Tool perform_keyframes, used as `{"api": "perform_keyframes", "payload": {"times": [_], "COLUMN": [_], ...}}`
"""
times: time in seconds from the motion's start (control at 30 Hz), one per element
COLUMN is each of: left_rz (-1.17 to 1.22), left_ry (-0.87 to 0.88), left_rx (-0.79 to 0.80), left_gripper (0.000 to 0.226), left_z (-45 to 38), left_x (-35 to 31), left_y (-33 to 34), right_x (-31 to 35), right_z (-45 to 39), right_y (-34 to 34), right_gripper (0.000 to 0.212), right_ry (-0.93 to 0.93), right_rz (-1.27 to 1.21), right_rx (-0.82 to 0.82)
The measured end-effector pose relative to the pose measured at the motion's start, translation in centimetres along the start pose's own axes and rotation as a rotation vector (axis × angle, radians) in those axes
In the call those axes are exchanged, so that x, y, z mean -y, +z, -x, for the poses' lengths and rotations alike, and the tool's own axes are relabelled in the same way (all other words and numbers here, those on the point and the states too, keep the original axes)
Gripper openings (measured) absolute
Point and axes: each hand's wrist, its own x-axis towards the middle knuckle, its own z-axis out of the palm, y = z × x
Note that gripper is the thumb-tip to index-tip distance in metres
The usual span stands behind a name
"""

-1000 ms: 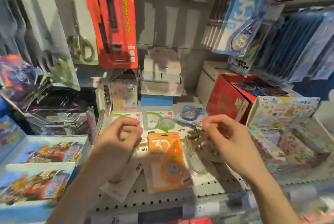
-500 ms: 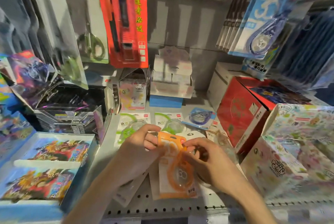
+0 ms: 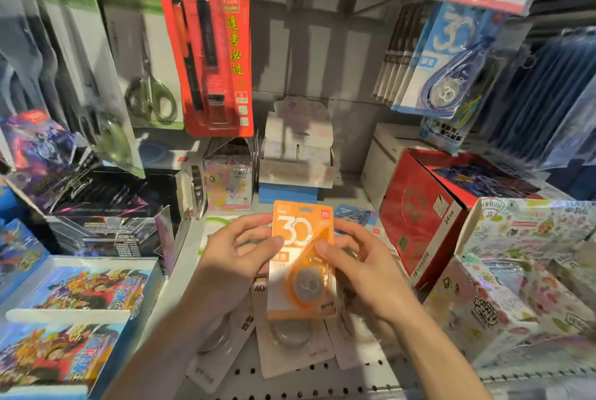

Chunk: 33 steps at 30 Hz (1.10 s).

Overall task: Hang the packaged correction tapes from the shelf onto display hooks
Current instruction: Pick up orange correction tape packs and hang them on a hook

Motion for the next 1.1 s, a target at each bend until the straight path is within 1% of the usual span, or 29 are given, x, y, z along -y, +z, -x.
{"api": "perform_keyframes", "payload": {"times": [0.07,0.13,0.2,0.27,0.3,0.37,0.43,0.47,0.53,0.63,0.7,0.77,0.93,1.03,1.1], "left_rz": [0.008,0.083,0.125,0.126,0.115,0.082,0.064,0.062,0.055,0.049,0.053,0.067,0.122,0.148,0.154], "left_ry": [-0.053,-0.127,-0.138,-0.113,-0.097,-0.077,-0.069,-0.066,-0.063,-0.068,-0.071,-0.071,-0.084,-0.107,-0.121], "left_rx": [0.102,0.181,0.181,0.153,0.135,0.101,0.076,0.072,0.063,0.044,0.046,0.05,0.012,-0.005,-0.003], "left_gripper": [0.035,0.042,0.045,0.046,0.048,0.054,0.054,0.051,0.043,0.039,0.038,0.038,0.037,0.037,0.036], "left_z": [0.2,0.5,0.4,0.3,0.2,-0.1,-0.4,-0.6,-0.8,-1.1,-1.1,-1.1,-1.2,-1.3,-1.4], "left_x": [0.0,0.0,0.2,0.3,0.4,0.6,0.7,0.9,1.1,1.4,1.4,1.3,1.5,1.4,1.2], "left_y": [0.2,0.5,0.3,-0.2,-0.5,-1.0,-1.5,-1.6,-1.7,-1.7,-1.7,-1.7,-2.0,-1.9,-1.7], "right_x": [0.4,0.6,0.9,0.9,1.0,0.7,0.4,0.2,-0.5,-1.3,-1.9,-2.4,-2.4,-1.4,-0.7], "right_z": [-0.6,-1.1,-1.2,-1.4,-1.6,-2.4,-3.6,-4.4,-6.0,-8.0,-8.8,-9.2,-8.9,-8.1,-7.1], "right_y": [0.6,1.1,1.6,1.6,1.5,0.3,-1.3,-1.9,-2.6,-2.3,-2.1,-2.3,-2.7,-2.9,-2.9], "right_gripper": [0.041,0.037,0.032,0.031,0.034,0.041,0.043,0.044,0.045,0.055,0.056,0.051,0.03,0.028,0.024], "right_ry": [-0.026,-0.059,-0.077,-0.074,-0.074,-0.112,-0.156,-0.152,-0.1,-0.008,0.046,0.057,-0.056,-0.121,-0.2], "right_rz": [-0.064,-0.044,0.001,0.084,0.16,0.371,0.631,0.75,0.935,1.067,1.108,1.126,1.041,0.952,0.856], "right_rx": [-0.061,-0.095,-0.081,-0.046,-0.049,-0.144,-0.253,-0.275,-0.27,-0.192,-0.115,-0.081,-0.142,-0.204,-0.222]}}
